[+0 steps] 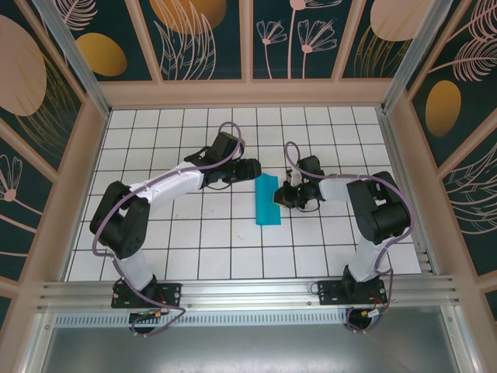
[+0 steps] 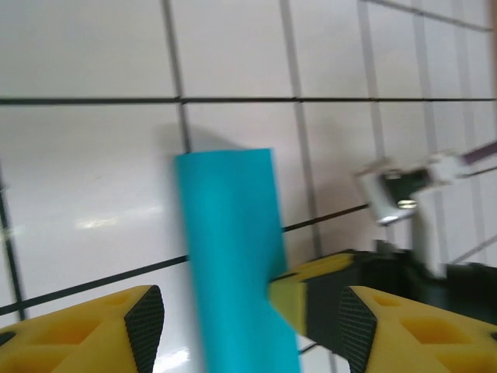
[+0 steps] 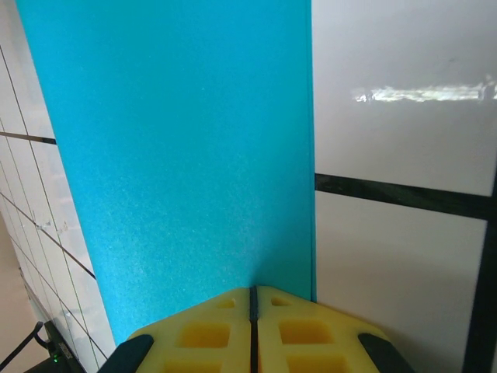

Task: Fold a paper plane with a square sheet of paper (fold left side to right side)
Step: First fold the square sheet of paper in half at the center of the table.

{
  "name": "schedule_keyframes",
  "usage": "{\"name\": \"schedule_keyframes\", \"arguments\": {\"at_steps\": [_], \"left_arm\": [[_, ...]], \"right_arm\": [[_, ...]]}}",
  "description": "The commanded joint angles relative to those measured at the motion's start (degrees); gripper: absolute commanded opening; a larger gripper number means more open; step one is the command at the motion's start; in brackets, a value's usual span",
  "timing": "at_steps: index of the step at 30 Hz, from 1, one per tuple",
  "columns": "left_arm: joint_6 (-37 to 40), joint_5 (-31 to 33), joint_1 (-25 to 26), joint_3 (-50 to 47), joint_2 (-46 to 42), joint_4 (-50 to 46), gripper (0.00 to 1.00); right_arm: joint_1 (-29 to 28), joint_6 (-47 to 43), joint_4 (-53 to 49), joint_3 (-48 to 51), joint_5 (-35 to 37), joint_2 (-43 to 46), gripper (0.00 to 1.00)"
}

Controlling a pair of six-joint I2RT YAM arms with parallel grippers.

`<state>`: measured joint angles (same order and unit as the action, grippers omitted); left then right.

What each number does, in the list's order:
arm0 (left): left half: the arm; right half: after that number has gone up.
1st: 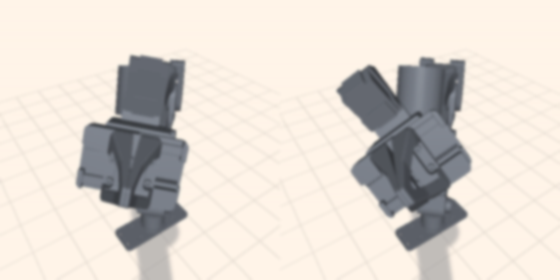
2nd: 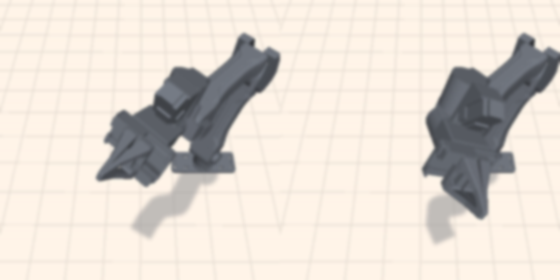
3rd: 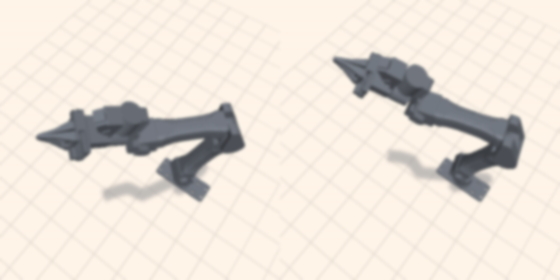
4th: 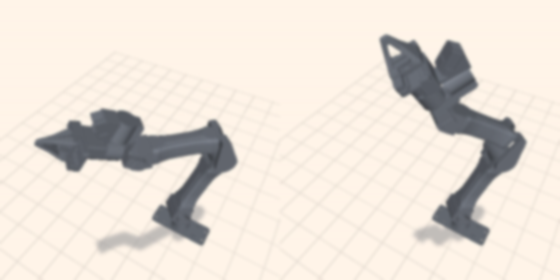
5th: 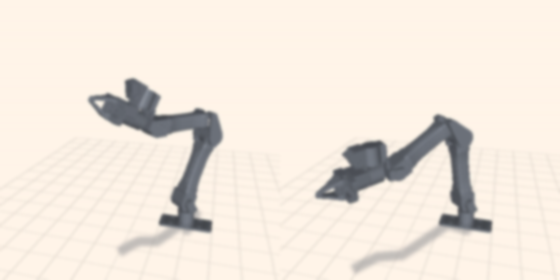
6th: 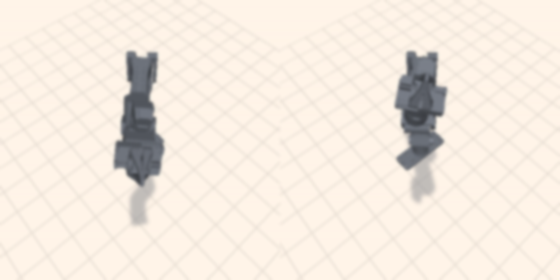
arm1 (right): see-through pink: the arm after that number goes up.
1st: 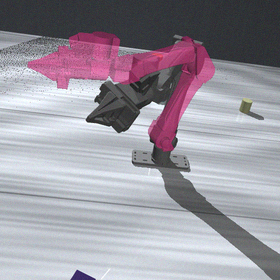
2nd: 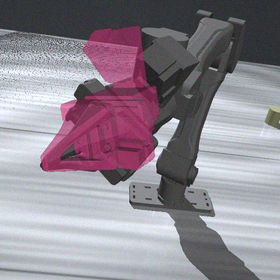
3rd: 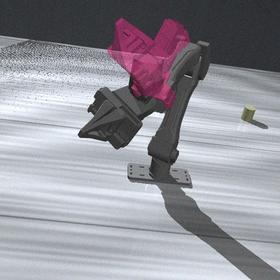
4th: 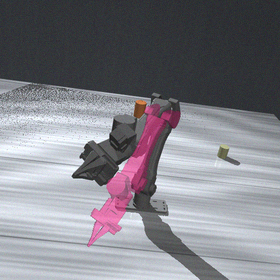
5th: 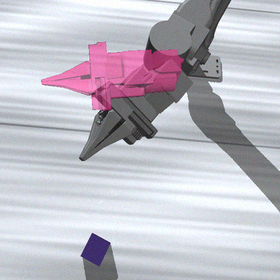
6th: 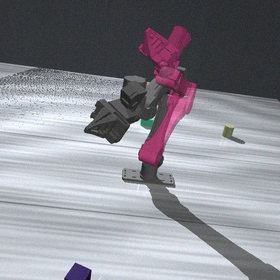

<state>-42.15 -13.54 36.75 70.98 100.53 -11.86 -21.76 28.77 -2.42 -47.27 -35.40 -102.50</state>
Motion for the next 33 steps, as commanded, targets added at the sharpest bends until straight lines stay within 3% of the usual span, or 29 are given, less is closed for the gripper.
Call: {"name": "schedule_keyframes", "arguments": {"at_steps": [1, 16, 33], "left_arm": [[-2.58, -5.59, 0.16, -2.25, -0.34, 6.27, 0.63], [-6.36, -15.80, 0.60, -6.04, 5.78, 15.70, 0.47], [-3.90, -13.46, 0.95, -5.77, 11.61, 12.47, 0.45]], "right_arm": [[-0.68, -1.44, -4.07, 0.39, 5.67, -3.17, 0.10], [-0.68, -1.38, -4.23, 0.34, 5.84, -3.80, 0.10], [-0.75, -1.75, -5.97, -0.85, 6.61, -4.37, 0.10]]}}
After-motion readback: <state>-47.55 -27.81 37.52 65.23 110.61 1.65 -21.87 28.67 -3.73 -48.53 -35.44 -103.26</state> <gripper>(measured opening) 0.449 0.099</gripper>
